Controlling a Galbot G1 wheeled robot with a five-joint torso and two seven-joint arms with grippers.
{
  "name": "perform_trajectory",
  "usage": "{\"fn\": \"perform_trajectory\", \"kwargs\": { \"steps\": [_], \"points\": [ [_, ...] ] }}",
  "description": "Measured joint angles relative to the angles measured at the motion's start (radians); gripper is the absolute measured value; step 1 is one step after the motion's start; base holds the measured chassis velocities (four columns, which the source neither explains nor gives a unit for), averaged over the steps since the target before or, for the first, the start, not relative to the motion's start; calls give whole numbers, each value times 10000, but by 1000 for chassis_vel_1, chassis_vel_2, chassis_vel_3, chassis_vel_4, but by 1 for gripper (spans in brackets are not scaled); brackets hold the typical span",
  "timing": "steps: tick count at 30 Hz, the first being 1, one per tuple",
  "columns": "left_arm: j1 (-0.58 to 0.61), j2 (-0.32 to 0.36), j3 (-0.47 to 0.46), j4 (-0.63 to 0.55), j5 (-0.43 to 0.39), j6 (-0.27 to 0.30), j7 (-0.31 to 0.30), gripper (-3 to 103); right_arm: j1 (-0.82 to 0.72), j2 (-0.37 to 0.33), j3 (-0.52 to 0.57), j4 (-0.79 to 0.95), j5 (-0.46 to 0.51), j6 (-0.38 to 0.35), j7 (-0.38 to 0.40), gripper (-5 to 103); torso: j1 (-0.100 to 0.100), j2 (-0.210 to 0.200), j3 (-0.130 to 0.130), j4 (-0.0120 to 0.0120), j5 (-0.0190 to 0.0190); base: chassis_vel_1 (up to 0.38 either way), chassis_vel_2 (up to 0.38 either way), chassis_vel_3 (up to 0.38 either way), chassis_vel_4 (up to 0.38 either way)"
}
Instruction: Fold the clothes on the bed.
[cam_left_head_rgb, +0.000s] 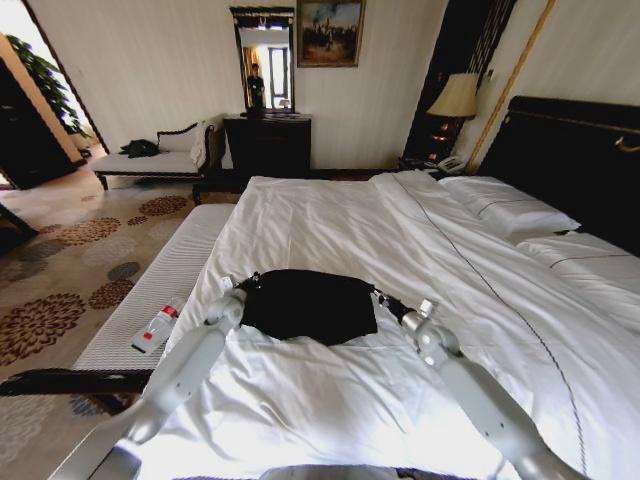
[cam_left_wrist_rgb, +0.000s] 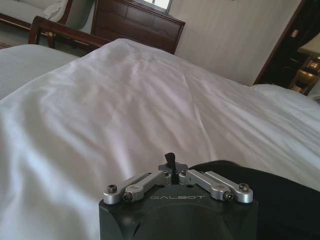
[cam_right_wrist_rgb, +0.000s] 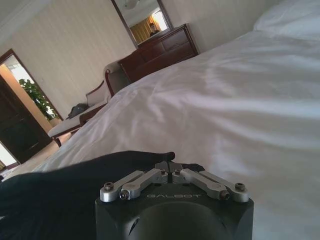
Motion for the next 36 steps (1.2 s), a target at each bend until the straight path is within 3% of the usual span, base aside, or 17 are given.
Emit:
{"fn": "perform_trajectory", "kwargs": {
  "steps": [12, 26, 36],
  "points": [
    [2646, 1128, -882, -2401, 91, -108, 1, 1, -2283, -89, 1152, 2047, -287, 55, 46, 0, 0, 1, 0, 2, -1, 0, 0, 0, 0],
    [3248, 1506, -1333, -2836, 196, -150, 7, 1, -3259, 277, 1493, 1831, -718, 279, -151, 0, 2, 1, 2, 2, 1, 0, 0, 0, 0],
    [3576, 1326, -1157, -2912, 729, -238, -84, 1, -3430, 382, 1569, 1781, -947, 423, -191, 0, 2, 0, 2, 2, 1, 0, 0, 0, 0]
  ]
}}
